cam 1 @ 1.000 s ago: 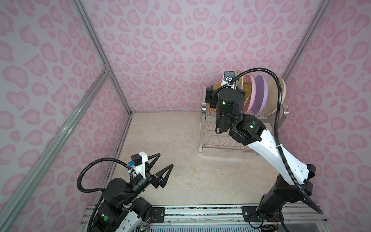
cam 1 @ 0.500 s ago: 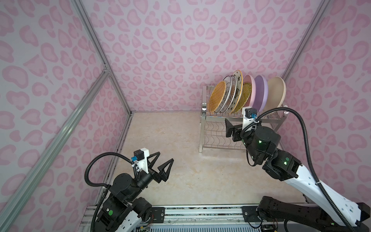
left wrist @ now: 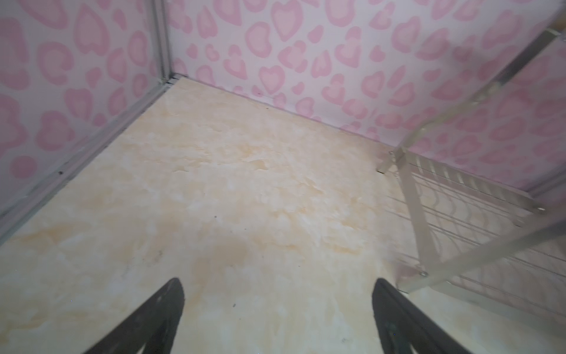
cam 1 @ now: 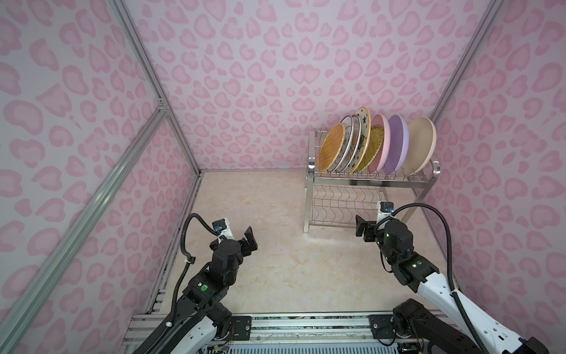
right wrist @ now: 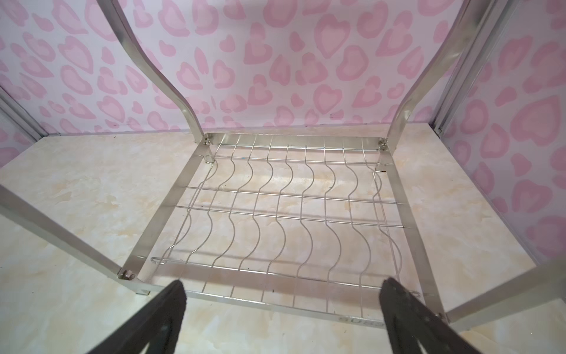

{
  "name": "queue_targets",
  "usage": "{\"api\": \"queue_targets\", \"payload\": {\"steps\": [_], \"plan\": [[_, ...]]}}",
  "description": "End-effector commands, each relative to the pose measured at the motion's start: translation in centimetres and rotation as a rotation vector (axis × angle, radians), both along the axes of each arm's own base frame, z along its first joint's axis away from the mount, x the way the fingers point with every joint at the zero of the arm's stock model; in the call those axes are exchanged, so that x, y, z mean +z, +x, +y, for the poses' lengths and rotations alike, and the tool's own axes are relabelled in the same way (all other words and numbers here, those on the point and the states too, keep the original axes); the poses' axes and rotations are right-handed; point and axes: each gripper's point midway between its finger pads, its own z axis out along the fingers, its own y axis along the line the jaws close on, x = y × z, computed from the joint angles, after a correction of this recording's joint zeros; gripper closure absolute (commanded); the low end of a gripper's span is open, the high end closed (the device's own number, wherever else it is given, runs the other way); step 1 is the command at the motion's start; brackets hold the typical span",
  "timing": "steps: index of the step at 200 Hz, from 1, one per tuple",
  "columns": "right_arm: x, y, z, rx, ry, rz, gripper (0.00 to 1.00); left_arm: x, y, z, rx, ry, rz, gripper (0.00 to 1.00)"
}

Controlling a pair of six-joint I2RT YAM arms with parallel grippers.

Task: Load plates into a dish rack
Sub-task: Reset both arms

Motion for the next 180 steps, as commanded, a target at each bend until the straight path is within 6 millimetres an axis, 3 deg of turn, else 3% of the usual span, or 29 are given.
{"api": "queue_targets", "payload": {"steps": [1, 28, 53, 91, 138, 180], "plan": [[0.7, 1.0, 0.9, 0.044, 0.031, -0.081, 0.01, 1.4, 0.4, 3.9, 0.258, 0.054, -0.109, 0.03], [-0.9, 1.6, -0.1, -0.001, 0.021, -0.080, 0.01, 1.6, 1.0, 5.4, 0.333, 0.162, -0.134, 0.03], [-2.7, 2.5, -2.4, -0.101, -0.017, -0.057, 0.01, 0.9, 2.2, 7.0, 0.384, 0.243, -0.137, 0.03], [-4.1, 3.4, -4.2, -0.165, -0.065, -0.062, 0.01, -2.3, 4.2, 9.7, 0.429, 0.285, -0.102, 0.03], [-4.5, 4.9, -6.1, -0.209, -0.066, -0.051, 0.01, -5.1, 6.1, 10.8, 0.402, 0.287, -0.123, 0.03], [-4.8, 5.6, -8.2, -0.267, -0.084, -0.073, 0.01, -4.7, 8.7, 9.7, 0.317, 0.344, -0.150, 0.03]]}}
